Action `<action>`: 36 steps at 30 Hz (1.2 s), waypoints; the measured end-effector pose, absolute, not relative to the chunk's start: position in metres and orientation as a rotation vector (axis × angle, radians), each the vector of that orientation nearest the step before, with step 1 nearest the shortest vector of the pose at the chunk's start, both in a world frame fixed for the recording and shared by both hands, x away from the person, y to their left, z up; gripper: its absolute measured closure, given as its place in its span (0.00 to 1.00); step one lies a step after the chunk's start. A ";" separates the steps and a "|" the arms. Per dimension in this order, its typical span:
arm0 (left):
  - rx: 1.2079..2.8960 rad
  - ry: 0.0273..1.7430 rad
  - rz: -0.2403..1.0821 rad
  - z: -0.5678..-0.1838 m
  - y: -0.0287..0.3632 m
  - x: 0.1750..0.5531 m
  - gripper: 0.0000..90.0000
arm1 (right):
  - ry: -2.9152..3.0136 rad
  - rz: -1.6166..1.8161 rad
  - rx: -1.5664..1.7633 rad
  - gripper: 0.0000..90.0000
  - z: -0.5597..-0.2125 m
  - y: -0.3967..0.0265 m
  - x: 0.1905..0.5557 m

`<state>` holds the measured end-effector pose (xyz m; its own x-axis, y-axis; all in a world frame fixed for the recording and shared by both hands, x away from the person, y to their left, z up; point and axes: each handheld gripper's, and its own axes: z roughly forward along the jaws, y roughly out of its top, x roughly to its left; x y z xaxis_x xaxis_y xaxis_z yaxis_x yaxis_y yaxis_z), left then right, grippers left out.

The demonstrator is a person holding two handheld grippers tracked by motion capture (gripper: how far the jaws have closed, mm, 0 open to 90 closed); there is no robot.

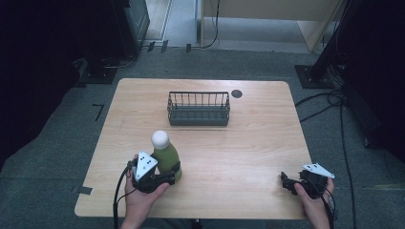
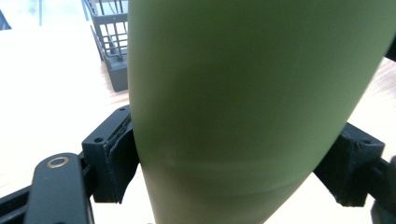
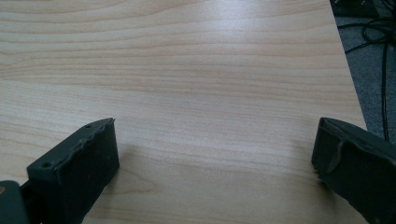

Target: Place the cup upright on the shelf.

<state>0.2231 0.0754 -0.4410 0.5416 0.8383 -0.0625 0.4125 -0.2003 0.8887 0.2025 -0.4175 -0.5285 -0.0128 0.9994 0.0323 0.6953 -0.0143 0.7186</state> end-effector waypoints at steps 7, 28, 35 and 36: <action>1.812 1.030 0.585 -0.440 0.074 0.224 0.23 | 1.767 0.782 1.759 0.00 -0.528 -0.418 0.201; 1.761 0.981 0.619 -0.423 0.062 0.257 0.23 | 1.754 0.769 1.766 0.00 -0.529 -0.417 0.202; 1.749 0.964 0.612 -0.418 0.056 0.269 0.23 | 1.761 0.771 1.757 0.01 -0.528 -0.417 0.202; 1.741 0.958 0.612 -0.416 0.054 0.273 0.23 | 1.771 0.795 1.733 0.10 -0.528 -0.416 0.200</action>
